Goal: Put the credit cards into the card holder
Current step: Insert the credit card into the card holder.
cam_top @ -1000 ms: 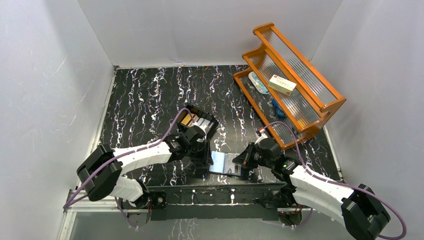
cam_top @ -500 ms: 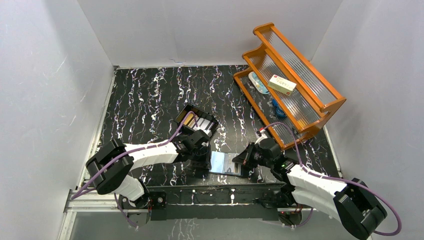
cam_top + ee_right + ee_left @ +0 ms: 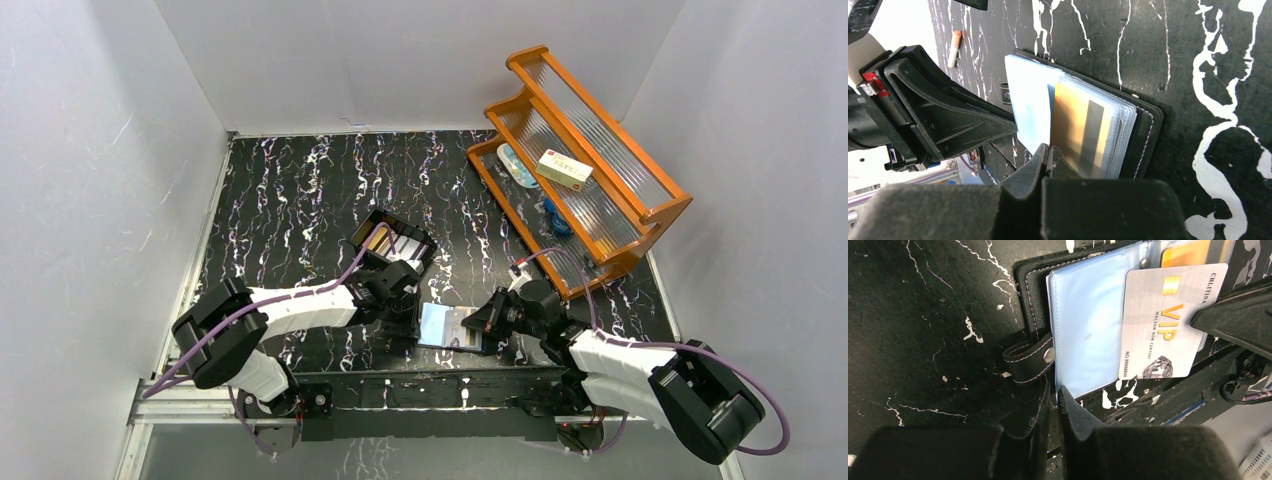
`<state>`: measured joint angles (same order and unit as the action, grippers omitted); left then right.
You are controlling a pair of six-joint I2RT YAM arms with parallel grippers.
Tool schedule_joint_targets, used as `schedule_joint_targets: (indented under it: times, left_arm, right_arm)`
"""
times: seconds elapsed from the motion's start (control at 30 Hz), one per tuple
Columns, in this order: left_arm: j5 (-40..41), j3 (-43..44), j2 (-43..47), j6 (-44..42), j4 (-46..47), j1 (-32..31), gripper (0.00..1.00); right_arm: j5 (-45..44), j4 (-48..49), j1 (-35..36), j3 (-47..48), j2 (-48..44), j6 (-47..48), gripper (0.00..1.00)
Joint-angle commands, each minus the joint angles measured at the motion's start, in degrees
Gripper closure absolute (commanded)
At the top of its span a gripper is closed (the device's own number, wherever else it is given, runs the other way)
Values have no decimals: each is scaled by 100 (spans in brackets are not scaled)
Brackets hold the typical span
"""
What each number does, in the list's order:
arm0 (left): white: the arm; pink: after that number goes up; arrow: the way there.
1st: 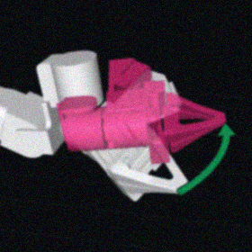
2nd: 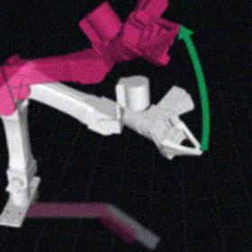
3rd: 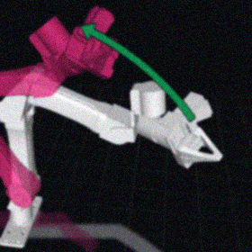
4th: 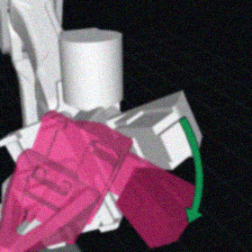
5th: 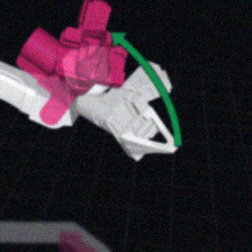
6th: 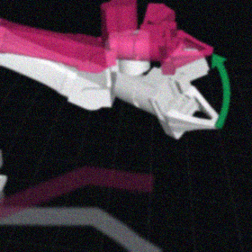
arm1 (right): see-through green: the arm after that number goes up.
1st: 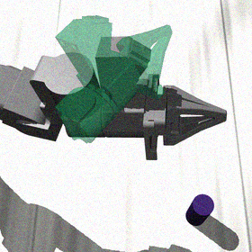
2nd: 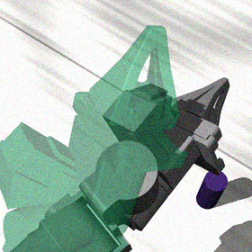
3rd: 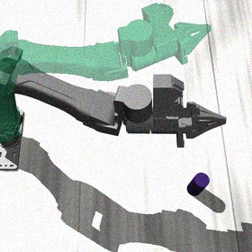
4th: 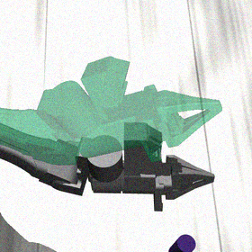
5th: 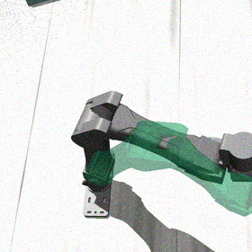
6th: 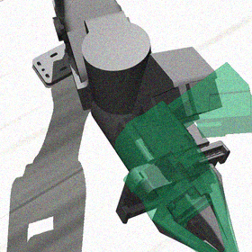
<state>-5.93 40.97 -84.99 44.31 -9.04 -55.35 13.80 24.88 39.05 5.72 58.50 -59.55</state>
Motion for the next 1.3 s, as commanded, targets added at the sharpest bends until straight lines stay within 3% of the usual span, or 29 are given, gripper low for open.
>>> schedule_joint_targets:
  times: [0.0,1.03,1.27]
  left_arm:
    - [67,-25,-123,-55,-20,-96,90]
    - [49,51,-218,55,25,-264,89]
    - [40,62,-206,85,59,-300,89]
  right_arm:
    - [34,490,-24,-117,99,74,100]
    - [679,1934,-413,-227,1190,-198,100]
    - [591,1846,-395,-151,1345,-317,98]
